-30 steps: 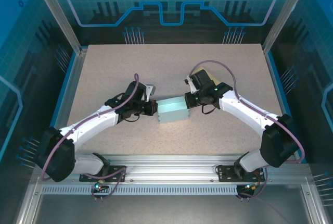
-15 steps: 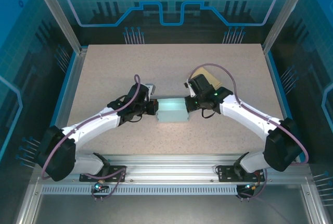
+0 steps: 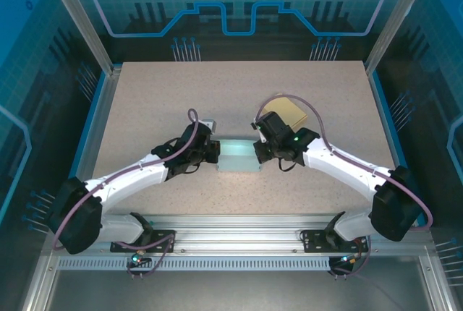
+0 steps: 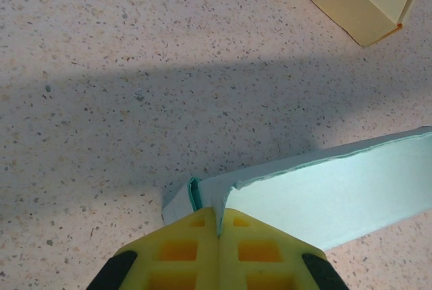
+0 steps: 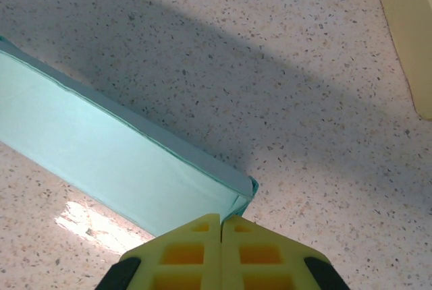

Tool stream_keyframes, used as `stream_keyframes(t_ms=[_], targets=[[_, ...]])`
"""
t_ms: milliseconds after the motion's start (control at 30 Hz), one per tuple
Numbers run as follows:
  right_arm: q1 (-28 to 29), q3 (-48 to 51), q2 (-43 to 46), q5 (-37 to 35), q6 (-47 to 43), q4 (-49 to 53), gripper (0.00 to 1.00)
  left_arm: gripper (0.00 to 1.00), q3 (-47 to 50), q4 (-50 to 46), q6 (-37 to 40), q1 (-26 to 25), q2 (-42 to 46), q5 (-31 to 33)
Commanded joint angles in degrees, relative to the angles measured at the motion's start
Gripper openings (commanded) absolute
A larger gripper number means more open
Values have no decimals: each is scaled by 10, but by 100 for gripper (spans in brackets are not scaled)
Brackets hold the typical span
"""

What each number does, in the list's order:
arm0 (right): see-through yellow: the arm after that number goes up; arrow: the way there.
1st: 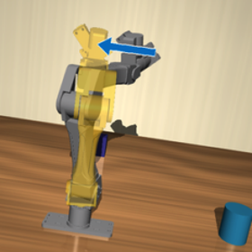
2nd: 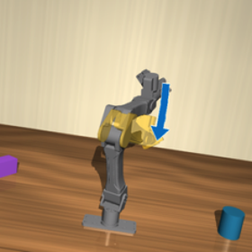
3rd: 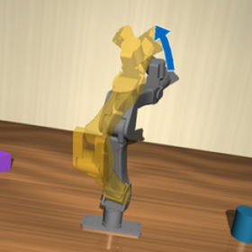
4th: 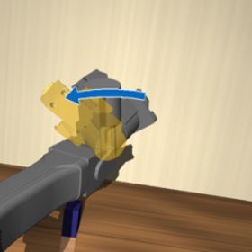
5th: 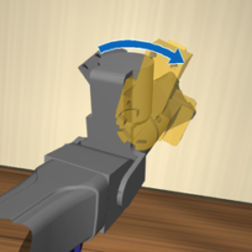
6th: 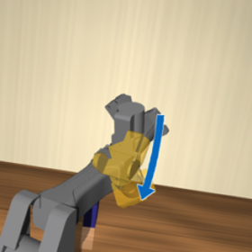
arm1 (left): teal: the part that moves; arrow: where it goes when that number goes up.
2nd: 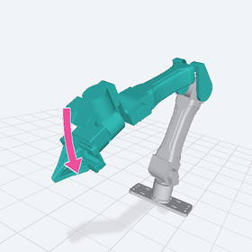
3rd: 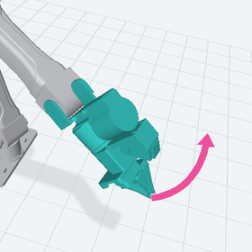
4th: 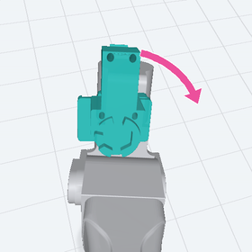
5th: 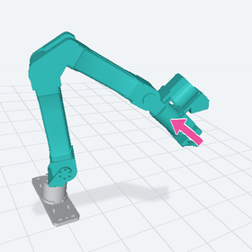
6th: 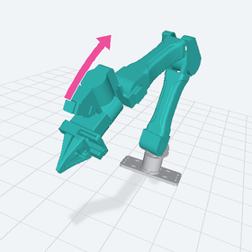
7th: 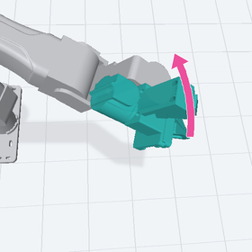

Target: Fold the paper box

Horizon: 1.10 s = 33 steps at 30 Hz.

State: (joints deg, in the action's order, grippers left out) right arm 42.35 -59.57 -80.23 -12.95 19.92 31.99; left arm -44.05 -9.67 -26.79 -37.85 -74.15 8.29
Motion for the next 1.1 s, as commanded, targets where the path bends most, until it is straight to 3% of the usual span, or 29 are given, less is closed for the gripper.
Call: stream_keyframes(t_ms=[0, 167, 300, 333, 467, 567, 733, 900, 1067], targets=[[38, 21, -7, 30, -5, -39, 0, 2, 38, 31, -10, -30, 9, -34], [43, 54, 5, 4, 9, -65, 0, 1, 78, 69, -20, -36, 9, -18], [46, 102, 26, -9, 14, -111, 0, 7, 108, 109, -22, -36, 20, -17], [46, 116, 31, -13, 16, -122, 0, 10, 114, 118, -23, -36, 26, -19], [47, 156, 50, -31, 29, -161, 0, 38, 135, 146, -19, -36, 64, -30], [50, 171, 61, -46, 36, -177, 0, 47, 150, 158, -13, -36, 88, -37], [54, 177, 68, -64, 44, -181, 0, 71, 164, 169, -25, -37, 131, -36], [59, 174, 57, -70, 46, -180, 0, 82, 148, 138, -39, -36, 162, -15], [60, 170, 51, -73, 46, -180, 0, 87, 126, 88, -85, -35, 161, 56]])
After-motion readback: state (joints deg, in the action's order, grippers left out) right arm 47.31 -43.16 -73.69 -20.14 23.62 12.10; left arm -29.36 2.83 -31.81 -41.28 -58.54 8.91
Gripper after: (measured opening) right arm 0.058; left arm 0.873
